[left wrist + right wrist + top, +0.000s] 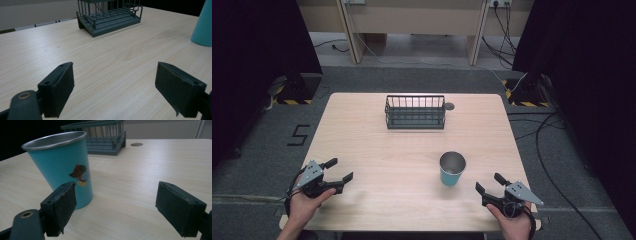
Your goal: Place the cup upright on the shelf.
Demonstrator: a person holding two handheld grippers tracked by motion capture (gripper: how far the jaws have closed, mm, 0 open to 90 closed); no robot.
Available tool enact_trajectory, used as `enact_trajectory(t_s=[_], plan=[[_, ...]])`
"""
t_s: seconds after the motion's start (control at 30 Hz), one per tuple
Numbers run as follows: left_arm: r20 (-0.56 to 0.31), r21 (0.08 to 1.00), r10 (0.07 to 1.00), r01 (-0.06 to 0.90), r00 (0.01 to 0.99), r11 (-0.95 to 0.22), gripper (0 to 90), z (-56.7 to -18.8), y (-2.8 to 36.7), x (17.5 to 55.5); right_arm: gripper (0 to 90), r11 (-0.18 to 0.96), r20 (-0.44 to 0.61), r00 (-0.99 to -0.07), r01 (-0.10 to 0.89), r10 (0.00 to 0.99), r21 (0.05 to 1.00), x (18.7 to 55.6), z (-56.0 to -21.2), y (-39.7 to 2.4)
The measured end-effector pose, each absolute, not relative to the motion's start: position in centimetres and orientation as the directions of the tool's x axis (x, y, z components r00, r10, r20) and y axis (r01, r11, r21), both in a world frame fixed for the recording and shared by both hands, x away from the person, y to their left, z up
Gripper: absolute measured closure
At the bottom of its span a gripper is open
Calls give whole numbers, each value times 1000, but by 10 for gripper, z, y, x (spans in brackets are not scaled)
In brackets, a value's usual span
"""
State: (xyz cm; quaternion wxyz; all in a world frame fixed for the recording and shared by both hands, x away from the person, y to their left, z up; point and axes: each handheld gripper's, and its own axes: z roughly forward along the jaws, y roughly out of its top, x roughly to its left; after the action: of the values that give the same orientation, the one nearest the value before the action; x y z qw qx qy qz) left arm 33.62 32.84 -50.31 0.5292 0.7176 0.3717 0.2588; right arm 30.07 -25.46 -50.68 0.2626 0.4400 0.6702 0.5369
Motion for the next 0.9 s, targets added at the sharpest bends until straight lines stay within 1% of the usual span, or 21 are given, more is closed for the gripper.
enact_trajectory(t_s=[0.4, 0.73, 0.9], plan=[[-28, 955, 810, 255, 586, -151, 153, -503, 330, 338, 179, 72, 116, -574, 293, 811, 953, 301, -501, -229], [-40, 956, 808, 257, 588, -140, 154, -503, 330, 338, 172, 76, 119, -592, 295, 797, 952, 308, -498, -220], [-47, 956, 807, 261, 589, -135, 155, -504, 330, 339, 166, 106, 101, -615, 292, 782, 951, 315, -495, -208]])
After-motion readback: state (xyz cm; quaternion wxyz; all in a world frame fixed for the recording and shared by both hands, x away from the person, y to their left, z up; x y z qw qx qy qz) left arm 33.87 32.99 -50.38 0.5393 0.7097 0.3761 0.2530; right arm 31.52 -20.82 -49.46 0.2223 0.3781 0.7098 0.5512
